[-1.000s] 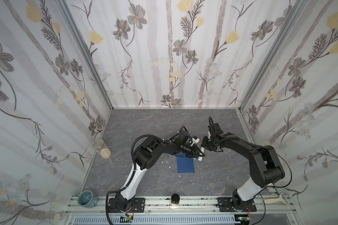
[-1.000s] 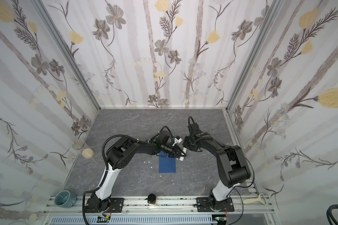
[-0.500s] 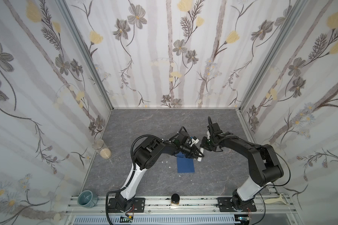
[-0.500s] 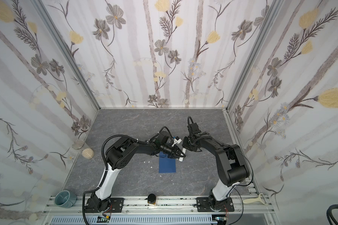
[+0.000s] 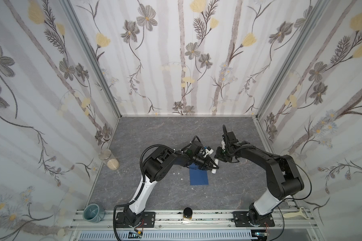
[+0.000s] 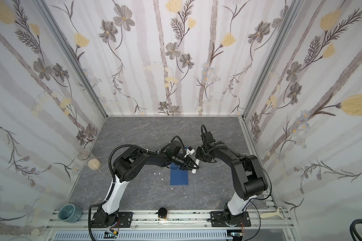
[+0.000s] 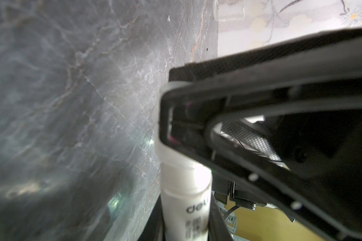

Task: Place the letter into the envelope and seal it
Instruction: 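Press the clear cap down onto the glue stick tip with the right gripper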

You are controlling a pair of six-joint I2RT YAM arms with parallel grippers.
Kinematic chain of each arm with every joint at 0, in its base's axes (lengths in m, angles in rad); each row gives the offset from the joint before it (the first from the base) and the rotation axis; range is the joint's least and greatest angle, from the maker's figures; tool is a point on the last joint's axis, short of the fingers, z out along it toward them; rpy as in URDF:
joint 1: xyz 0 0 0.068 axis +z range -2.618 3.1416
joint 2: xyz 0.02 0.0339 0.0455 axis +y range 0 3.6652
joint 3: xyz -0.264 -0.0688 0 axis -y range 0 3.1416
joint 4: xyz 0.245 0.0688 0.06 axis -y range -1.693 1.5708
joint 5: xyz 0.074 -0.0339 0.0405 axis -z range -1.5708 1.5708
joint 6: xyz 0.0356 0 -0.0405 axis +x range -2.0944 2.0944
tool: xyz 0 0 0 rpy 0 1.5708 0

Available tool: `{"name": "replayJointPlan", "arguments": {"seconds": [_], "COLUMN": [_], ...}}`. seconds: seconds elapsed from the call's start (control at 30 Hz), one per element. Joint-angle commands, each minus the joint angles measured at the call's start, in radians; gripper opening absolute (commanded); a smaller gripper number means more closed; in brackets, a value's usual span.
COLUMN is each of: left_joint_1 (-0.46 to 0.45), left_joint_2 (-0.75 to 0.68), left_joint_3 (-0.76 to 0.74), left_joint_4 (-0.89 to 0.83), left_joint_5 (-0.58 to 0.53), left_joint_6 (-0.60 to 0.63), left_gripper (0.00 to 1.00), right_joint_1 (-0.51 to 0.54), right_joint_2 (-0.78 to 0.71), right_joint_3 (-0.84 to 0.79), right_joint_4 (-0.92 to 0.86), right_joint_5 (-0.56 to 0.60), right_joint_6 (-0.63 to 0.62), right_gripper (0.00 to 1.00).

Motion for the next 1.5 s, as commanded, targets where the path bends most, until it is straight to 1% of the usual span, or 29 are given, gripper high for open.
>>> {"name": "replayJointPlan", "arguments": {"seconds": [0.0, 0.33, 1.17, 1.47], "left_joint_1": [0.001, 0.003, 0.021, 0.019], "left_joint_2": [-0.012, -0.017, -0.040, -0.062], "left_joint_3": [0.011, 0.012, 0.001, -0.016], "left_joint_4": [0.040, 0.040, 0.040, 0.040], "left_joint_5": [-0.011, -0.037, -0.089, -0.062], "left_joint_6": [0.000, -0.008, 0.002, 0.041], "left_gripper": [0.00, 0.00, 0.00, 0.00], "right_joint_1": [0.006, 0.022, 0.052, 0.049], "right_joint_2": [-0.012, -0.027, -0.032, -0.012], "right_joint_3": [-0.004, -0.010, -0.035, -0.013], "right_joint_4": [-0.012, -0.018, -0.006, -0.006], "right_joint_5": [0.005, 0.029, -0.003, -0.019], "right_joint_6": [-0.008, -0.002, 0.016, 0.010], "right_gripper": [0.27, 0.26, 0.26, 0.26]}}
